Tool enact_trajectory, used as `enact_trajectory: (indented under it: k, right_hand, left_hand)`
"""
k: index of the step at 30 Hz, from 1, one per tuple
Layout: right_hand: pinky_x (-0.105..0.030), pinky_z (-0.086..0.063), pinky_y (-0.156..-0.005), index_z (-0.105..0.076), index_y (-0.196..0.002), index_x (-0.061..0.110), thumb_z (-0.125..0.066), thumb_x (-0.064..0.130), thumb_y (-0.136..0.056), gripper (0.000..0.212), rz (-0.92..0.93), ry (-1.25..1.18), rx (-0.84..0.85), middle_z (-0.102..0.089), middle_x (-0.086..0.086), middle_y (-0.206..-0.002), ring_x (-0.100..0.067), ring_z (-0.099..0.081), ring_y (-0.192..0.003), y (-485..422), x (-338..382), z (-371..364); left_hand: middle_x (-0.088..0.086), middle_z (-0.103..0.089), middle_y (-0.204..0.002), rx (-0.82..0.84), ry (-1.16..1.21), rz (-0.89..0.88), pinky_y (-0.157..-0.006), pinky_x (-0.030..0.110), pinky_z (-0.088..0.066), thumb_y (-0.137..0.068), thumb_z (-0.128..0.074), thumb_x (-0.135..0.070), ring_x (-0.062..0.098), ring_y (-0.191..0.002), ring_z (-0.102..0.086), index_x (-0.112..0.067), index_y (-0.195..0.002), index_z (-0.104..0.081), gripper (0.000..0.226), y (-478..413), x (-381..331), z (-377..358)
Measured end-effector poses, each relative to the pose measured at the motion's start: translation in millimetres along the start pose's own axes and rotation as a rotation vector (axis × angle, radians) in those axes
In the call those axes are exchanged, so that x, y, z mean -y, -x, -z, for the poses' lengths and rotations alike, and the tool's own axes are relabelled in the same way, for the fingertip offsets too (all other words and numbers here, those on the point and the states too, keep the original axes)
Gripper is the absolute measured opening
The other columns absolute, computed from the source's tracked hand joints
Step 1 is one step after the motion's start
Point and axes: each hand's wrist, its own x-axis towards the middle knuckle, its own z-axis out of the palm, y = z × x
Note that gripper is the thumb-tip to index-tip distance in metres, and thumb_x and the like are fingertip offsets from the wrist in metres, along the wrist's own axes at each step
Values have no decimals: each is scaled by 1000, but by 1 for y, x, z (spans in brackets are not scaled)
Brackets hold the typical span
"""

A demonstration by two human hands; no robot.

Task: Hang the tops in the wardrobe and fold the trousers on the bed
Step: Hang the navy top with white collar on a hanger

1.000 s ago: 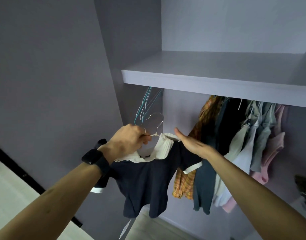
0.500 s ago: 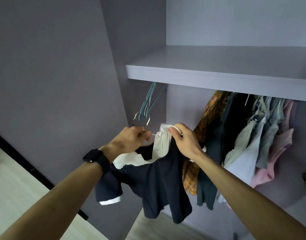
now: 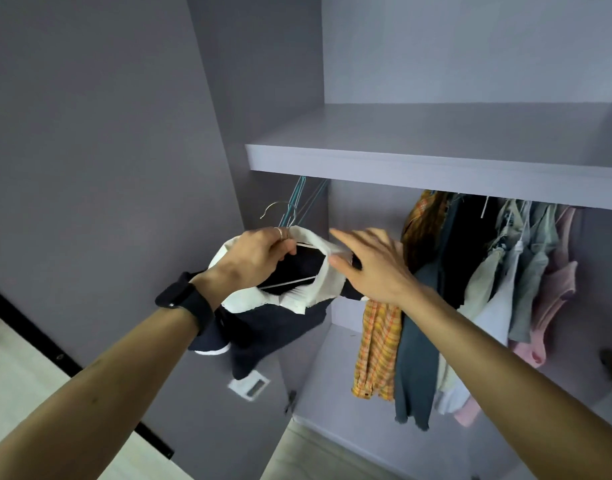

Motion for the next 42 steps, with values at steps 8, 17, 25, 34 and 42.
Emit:
enact_trajectory:
  k: [8,17,25,34,42]
  right_hand:
    - [-43,-51,-78,-65,-110,23,-50,38,-105,21,148,-216,-89,-62,5,-97,-16,-59,-87,-26,-6,9]
    - [-34,-48,-103,-63,-131,32,-50,54,-99,41,-62,-200,165,-66,15,-128,-9,-60,-119,0,-35,15]
    - [-32,-40,-75,-60,-98,10,-49,21,-105,17,-113,-203,55,-54,9,-87,-15,-52,-81,27,-54,3]
    - [-30,-45,-98,-62,-133,29,-58,36,-100,34,-189,-266,-117,-64,8,-124,-13,-58,-111,62,-62,2]
    - [-36,-51,-78,-69,-117,14,-57,25,-102,22,-9,-135,20,-69,1,-104,-22,-64,-94,77,-69,-11]
  left_hand:
    - [-15,-55,-84,0,-116,-75,-85,41,-51,-104,-51,-31,17,-84,-55,-20,-93,-67,22,-11,14,8]
    - [-5,-67,-84,29,115,-22,-73,18,-47,-102,-57,-25,2,-72,-60,-21,-92,-69,16,-8,15,0]
    - [-9,-67,-75,185,237,-53,-71,21,-51,-98,-62,-17,3,-62,-58,-23,-91,-68,10,-9,-15,-21]
    - [-8,-68,-79,145,300,-30,-68,13,-50,-97,-64,-15,-3,-64,-61,-19,-92,-70,9,-11,-30,-43]
    - [-1,-73,-83,180,299,30,-81,29,-58,-96,-66,-17,17,-87,-68,-20,-92,-72,8,-12,-31,-54]
